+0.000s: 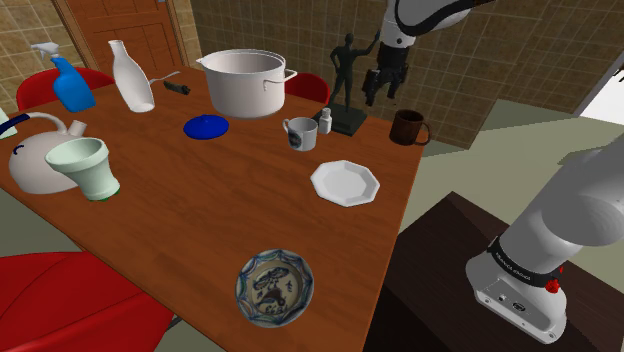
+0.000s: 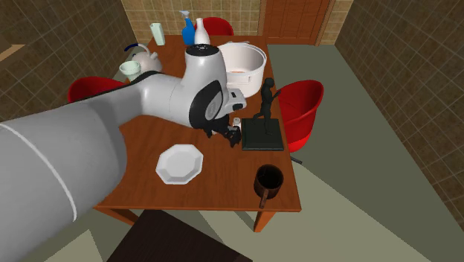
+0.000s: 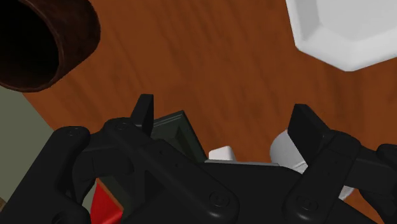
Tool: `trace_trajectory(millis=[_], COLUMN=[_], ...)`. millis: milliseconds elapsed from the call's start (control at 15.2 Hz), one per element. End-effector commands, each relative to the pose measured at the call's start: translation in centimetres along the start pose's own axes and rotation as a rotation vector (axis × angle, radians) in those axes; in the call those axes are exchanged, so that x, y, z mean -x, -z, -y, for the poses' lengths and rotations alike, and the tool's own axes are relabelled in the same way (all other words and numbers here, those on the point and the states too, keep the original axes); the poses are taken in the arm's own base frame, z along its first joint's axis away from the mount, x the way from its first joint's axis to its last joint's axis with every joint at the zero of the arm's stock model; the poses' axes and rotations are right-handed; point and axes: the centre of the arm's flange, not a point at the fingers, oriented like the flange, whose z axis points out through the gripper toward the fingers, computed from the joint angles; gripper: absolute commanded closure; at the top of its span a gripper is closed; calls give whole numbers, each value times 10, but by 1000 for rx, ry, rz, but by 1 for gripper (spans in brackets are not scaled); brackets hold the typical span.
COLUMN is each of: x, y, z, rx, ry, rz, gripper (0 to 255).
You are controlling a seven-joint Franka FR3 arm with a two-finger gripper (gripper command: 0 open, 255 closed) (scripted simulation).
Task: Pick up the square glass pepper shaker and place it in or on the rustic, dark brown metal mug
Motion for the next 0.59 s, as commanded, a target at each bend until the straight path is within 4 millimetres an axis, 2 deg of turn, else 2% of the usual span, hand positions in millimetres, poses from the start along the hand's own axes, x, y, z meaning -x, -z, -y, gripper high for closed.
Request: trace_trajectory(millis=[0, 528], x=[-23, -111], y=[-13, -57], z=[5, 21], rx=[-5, -22], ry=[0, -2], rz=[-11, -50], gripper=[0, 0])
